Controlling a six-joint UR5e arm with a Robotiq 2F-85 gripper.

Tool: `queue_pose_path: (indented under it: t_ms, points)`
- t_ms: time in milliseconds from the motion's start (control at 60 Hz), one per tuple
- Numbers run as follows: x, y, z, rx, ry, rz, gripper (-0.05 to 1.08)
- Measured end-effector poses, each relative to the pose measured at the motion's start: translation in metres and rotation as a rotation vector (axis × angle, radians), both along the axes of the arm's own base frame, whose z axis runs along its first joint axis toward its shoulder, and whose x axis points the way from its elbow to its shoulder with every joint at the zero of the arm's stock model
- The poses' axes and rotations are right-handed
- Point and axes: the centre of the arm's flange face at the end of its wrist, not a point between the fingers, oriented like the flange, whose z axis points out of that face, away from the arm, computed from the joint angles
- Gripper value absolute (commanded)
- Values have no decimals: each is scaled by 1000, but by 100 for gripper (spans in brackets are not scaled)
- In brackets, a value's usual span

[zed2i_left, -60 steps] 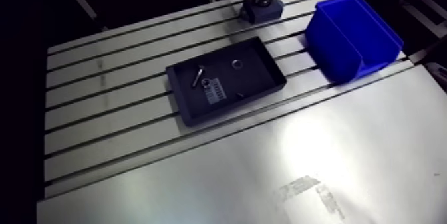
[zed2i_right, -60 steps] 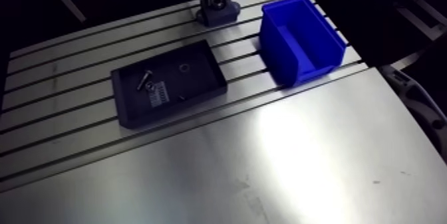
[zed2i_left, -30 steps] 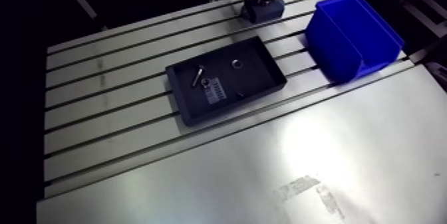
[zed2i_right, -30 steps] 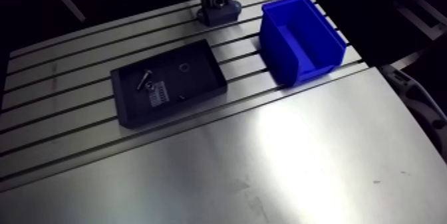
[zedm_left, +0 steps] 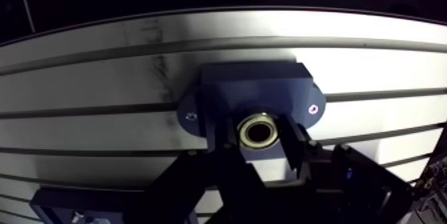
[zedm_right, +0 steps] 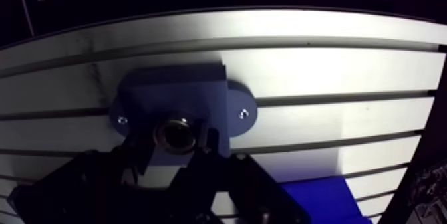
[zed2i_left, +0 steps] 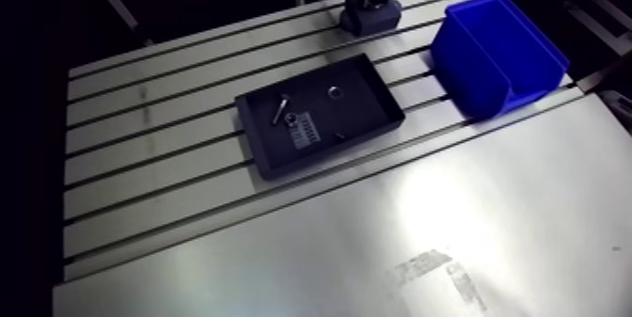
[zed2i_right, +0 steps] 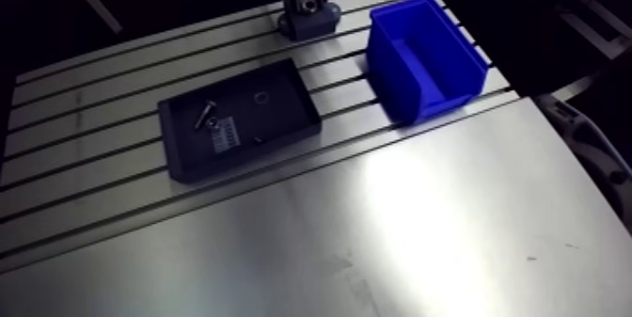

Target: Pick up the bearing and press it into the housing until flush.

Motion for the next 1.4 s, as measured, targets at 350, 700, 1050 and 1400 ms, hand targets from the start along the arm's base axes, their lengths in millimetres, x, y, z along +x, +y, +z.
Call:
queue_pose_path:
  t_ms: [350,700,1050,1400]
  points:
    - [-1,-1,26,5,41,-6,1]
    - [-1,-2,41,12,59,-33,108]
    - [-1,0,44,14,65,-54,108]
    - [1,0,38,9,53,-52,108]
